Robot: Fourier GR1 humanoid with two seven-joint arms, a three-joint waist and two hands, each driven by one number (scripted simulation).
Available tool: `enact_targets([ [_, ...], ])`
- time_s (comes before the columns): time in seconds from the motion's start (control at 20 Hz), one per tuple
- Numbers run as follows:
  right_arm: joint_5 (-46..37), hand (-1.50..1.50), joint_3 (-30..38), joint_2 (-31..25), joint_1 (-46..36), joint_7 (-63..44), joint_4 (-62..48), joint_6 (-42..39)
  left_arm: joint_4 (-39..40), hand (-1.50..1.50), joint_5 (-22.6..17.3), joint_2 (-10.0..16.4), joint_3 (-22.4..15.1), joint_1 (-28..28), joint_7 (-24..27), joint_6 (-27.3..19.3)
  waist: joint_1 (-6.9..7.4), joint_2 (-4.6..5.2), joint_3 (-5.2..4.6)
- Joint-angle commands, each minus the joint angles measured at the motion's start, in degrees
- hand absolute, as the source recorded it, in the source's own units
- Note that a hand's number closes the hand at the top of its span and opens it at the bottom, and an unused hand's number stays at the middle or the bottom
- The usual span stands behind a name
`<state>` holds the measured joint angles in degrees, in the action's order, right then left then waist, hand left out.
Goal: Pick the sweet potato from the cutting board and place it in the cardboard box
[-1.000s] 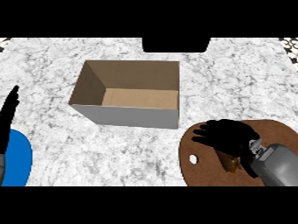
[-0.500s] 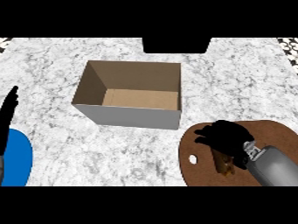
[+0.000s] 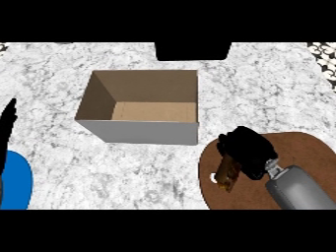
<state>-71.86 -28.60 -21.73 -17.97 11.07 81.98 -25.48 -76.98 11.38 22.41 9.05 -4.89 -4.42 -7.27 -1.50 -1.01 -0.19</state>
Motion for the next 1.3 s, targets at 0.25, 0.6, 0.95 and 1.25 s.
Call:
enact_targets([
  [0.25,0.04,1.50,18.89,15.49,13.15,-35.71,6.33,11.56,1.57,0.00,-0.48,0.20,3.31,4.90,-0.52,-2.23,-9.96,-2.26,0.08],
  [0.6,-13.58,1.50,11.96,21.52,17.38,-56.84,25.18,18.23,-0.33,0.00,-1.09,1.52,3.53,5.73,0.05,-0.56,-5.64,-2.13,-0.17],
  [0.95,-29.25,1.50,-12.79,21.69,14.40,-75.15,38.21,12.11,-0.87,0.00,-0.22,0.03,0.60,2.68,1.41,0.26,-0.47,-0.21,-0.10],
  [1.25,-23.88,1.50,-20.96,21.70,0.13,-92.04,34.74,8.23,-0.28,0.00,0.47,-0.76,-1.13,-0.25,0.45,1.13,2.59,0.96,0.03],
])
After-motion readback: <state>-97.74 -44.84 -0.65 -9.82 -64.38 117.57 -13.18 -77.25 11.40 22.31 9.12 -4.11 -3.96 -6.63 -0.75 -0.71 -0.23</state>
